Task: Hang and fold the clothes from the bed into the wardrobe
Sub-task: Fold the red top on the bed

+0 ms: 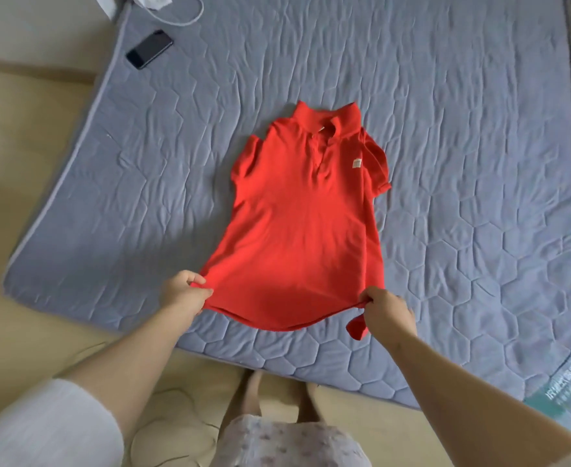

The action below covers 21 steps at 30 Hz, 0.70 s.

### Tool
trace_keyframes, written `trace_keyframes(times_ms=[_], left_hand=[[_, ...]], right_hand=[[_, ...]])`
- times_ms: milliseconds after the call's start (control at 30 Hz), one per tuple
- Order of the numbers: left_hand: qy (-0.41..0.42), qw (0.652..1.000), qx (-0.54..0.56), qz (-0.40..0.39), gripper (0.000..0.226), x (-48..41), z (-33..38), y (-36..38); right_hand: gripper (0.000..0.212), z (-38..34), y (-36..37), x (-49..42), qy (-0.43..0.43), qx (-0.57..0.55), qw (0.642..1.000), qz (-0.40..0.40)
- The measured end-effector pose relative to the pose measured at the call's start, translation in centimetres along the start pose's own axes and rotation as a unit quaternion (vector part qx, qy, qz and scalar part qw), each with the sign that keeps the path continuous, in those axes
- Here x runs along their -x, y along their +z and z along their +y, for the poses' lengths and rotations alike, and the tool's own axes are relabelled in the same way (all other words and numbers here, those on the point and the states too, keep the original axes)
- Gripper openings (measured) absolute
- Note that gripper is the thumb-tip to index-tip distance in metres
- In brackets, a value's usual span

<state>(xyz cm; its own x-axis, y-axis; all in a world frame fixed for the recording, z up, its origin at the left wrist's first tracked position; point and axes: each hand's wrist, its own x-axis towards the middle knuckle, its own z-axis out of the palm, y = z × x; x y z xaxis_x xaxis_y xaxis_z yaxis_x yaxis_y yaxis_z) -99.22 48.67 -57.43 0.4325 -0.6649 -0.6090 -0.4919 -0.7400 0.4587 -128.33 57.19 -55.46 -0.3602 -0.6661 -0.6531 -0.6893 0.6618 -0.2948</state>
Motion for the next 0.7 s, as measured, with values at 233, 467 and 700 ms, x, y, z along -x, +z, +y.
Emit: trace_keyframes(times_ms=[233,467,700], left_hand=[[0.037,0.978,-0.202,-0.023,0.017,-3.3,-5.7,3.3],[0.017,0.943,-0.329,-0.053,0.007,-6.5,-7.9,6.0],[0.041,0.912,-0.394,-0.103,0.029,-3.7,-6.6,12.4]], right_hand=[[0.033,2.5,7.1,-1.6,0.005,0.074,0.996,-0.058],[0.045,4.8,10.5,-3.7,0.163,-0.007,0.985,0.056],[0.018,5.3,13.8,-5.9,0.190,-0.231,0.954,-0.013]])
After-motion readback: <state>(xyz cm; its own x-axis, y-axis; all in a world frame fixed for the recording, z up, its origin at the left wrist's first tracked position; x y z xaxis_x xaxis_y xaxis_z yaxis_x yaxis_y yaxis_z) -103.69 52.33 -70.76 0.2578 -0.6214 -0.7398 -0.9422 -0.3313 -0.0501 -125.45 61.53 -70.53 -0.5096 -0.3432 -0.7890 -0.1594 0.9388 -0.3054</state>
